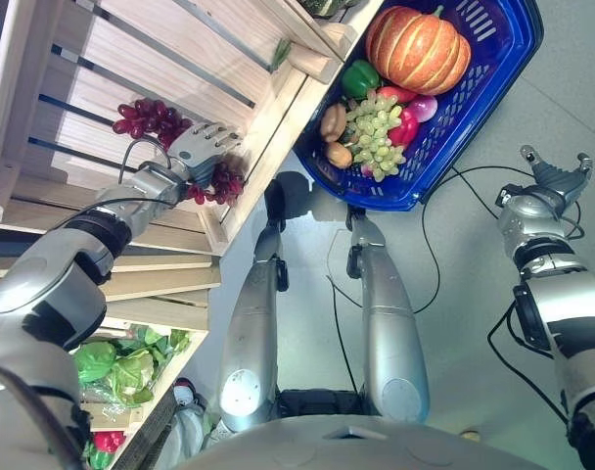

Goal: Pick up fruits and vegetables into the basket

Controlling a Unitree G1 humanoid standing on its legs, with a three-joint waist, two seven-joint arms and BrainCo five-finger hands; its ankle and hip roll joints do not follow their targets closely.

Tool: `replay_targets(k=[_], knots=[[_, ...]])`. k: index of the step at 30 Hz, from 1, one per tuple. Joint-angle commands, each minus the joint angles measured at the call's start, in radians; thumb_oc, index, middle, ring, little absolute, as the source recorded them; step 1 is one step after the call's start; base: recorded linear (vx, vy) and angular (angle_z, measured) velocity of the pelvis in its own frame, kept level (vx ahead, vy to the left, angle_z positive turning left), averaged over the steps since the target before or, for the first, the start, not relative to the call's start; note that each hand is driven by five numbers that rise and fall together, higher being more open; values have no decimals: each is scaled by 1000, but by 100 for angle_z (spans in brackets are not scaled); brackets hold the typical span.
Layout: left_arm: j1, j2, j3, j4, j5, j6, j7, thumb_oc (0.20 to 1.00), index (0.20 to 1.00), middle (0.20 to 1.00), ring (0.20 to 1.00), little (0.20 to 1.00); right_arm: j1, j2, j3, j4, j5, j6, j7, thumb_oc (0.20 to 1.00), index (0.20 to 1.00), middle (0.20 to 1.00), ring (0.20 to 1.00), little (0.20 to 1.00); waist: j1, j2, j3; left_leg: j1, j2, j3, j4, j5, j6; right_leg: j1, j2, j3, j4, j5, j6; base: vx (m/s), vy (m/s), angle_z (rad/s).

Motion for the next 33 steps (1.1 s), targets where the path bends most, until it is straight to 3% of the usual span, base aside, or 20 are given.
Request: replay_targets(k=[1, 6, 10, 24, 29, 33], knots=[[47, -35, 53, 93, 54, 69, -4, 1000, 1000, 1000, 1000, 1000, 53, -29, 26, 6, -9, 6, -20, 1000, 1000, 1000, 1000, 1000, -28, 10, -45, -36, -26, 17, 109, -116, -4, 70, 32, -23, -92, 39, 103, 0, 0, 0], [62, -65, 68, 139, 72, 106, -48, 1000, 1000, 1000, 1000, 1000, 73, -13, 26, -3, -13, -2, -25, 1000, 1000, 1000, 1000, 1000, -31, 1, -45, -41, -27, 14, 116, -125, -3, 65, 37, -20, -84, 33, 103, 0, 0, 0], [82, -89, 82, 184, 75, 125, -177, 1000, 1000, 1000, 1000, 1000, 73, -6, 22, -10, -19, -8, -28, 1000, 1000, 1000, 1000, 1000, -31, -5, -45, -48, -27, 11, 123, -126, -3, 60, 37, -22, -81, 34, 104, 0, 0, 0], [86, -122, 89, 259, 66, 138, -462, 1000, 1000, 1000, 1000, 1000, 48, 4, 16, -13, -27, 5, -34, 1000, 1000, 1000, 1000, 1000, -33, -12, -45, -53, -28, 8, 144, -130, -4, 59, 32, -29, -69, 36, 104, 0, 0, 0], [85, -128, 89, 264, 41, 145, -418, 1000, 1000, 1000, 1000, 1000, 49, 9, 21, -10, -24, 1, -32, 1000, 1000, 1000, 1000, 1000, -35, -13, -45, -47, -27, 8, 153, -141, -6, 65, 33, -25, -62, 27, 104, 0, 0, 0], [74, -130, 109, 267, 37, 155, -235, 1000, 1000, 1000, 1000, 1000, 46, 11, 24, -7, -18, -2, -35, 1000, 1000, 1000, 1000, 1000, -32, -12, -45, -45, -29, 5, 154, -142, -5, 66, 33, -24, -62, 25, 101, 0, 0, 0]])
